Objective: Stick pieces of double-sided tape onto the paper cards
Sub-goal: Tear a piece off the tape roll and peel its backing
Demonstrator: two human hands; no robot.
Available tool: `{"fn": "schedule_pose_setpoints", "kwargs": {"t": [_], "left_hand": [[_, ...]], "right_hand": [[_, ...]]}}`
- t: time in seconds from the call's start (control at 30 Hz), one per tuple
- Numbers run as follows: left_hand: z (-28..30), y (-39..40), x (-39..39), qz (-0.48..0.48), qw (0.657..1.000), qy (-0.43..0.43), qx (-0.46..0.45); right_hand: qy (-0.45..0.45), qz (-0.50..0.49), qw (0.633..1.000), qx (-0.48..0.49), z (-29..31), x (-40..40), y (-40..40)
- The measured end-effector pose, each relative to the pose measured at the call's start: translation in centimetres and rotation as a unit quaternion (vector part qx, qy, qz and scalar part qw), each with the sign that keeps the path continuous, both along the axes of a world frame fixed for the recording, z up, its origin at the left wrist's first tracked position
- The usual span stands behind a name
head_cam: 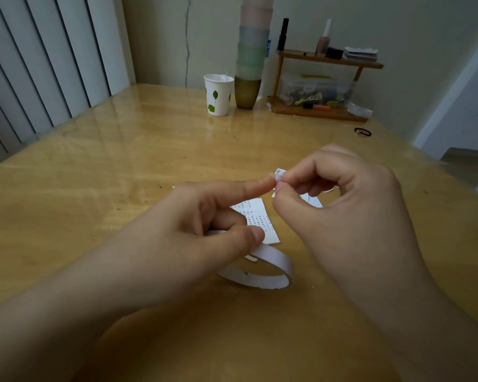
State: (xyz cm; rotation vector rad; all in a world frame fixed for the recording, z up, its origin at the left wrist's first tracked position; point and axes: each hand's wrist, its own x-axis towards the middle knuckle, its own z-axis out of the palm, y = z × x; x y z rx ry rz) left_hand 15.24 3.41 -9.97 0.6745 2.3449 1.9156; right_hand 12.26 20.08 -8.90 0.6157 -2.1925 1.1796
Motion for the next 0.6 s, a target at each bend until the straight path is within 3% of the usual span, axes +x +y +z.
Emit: {"fn": "schedule_pose_setpoints", "kwargs": {"t": [0.6], "left_hand": [[0.31, -0.2, -0.07, -0.051, 0.993, -0.045, 0.092]], "right_hand": [[-0.063, 0.045, 0.995, -0.056, 0.19, -0.33, 0.23]]}}
